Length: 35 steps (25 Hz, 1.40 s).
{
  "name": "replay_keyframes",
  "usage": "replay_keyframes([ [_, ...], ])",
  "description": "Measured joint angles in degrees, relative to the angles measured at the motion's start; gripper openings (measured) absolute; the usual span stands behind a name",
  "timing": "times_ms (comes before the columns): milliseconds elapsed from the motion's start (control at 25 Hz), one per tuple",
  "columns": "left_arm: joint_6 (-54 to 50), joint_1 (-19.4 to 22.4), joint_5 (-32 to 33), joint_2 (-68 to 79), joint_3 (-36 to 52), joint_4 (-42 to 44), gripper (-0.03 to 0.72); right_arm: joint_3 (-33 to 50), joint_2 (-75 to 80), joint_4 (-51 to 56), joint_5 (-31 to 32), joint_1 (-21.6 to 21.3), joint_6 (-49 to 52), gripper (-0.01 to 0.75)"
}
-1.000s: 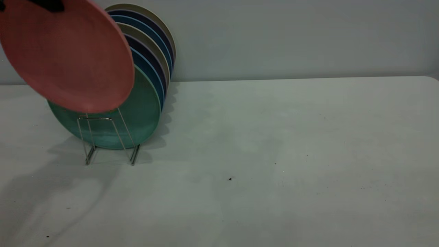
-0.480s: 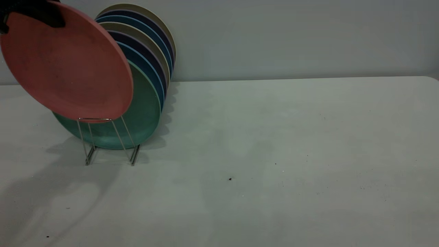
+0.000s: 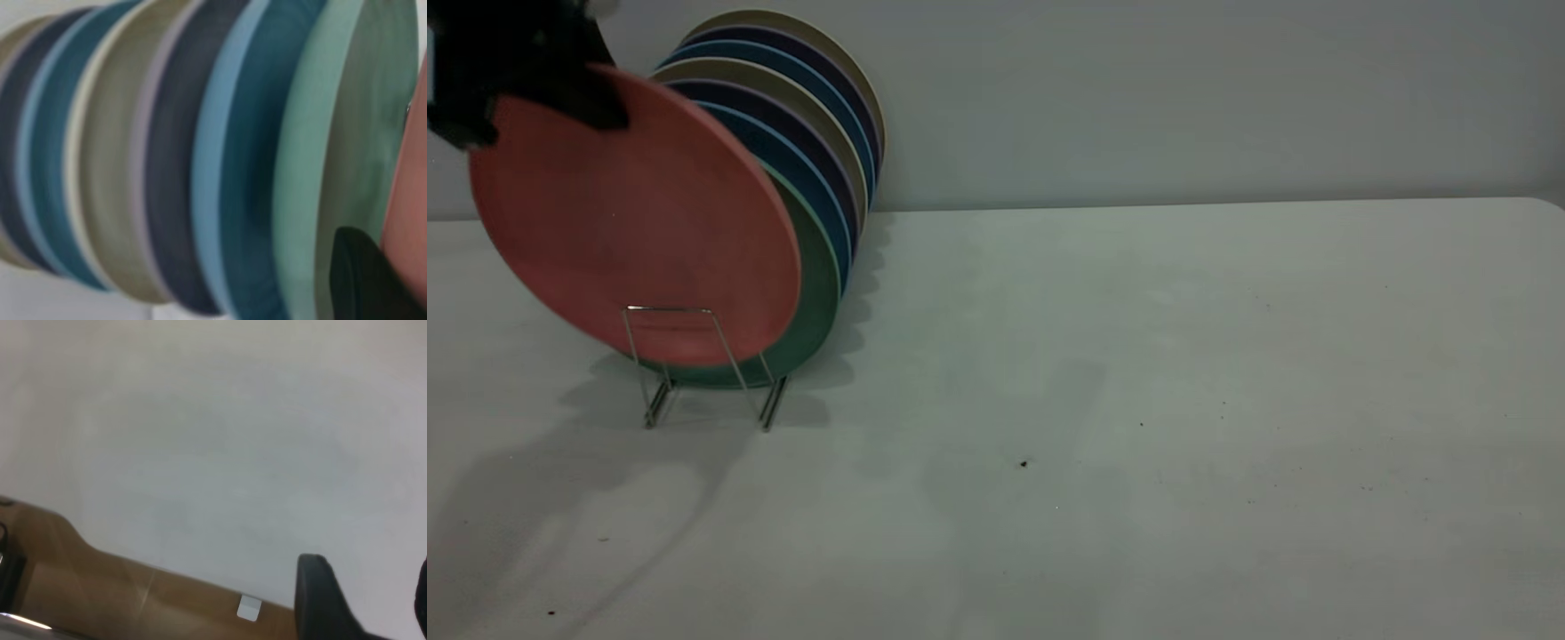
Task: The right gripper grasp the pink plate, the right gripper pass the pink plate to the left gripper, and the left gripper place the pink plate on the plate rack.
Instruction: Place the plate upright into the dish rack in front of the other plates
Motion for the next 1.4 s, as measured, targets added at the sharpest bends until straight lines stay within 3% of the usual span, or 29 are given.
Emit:
replay_keyframes([
  [520, -1.2, 0.0, -0.3, 4.81, 0.42, -0.06, 0.106, 0.0, 0.0, -1.9, 0.11, 0.0, 0.04, 0.363],
  [840, -4.38, -0.03, 0.84, 4.81, 0.48, -0.06, 0.35, 0.0, 0.0, -2.19, 0.11, 0.0, 0.04, 0.363],
  [960, -4.5, -0.13, 1.4, 3.81, 0.53, -0.06, 0.403, 0.0, 0.0, -2.24, 0.11, 0.0, 0.04, 0.363],
  [1160, -7.39, -0.47, 6.19, -1.86, 0.67, -0.06, 0.418, 0.05, 0.0, -2.24, 0.11, 0.0, 0.04, 0.363],
  [1400, -16.59, -0.54, 16.38, -12.98, 0.67, 0.07, 0.418, 3.56, 0.0, -1.89, -0.59, 0.0, 0.52, 0.363],
])
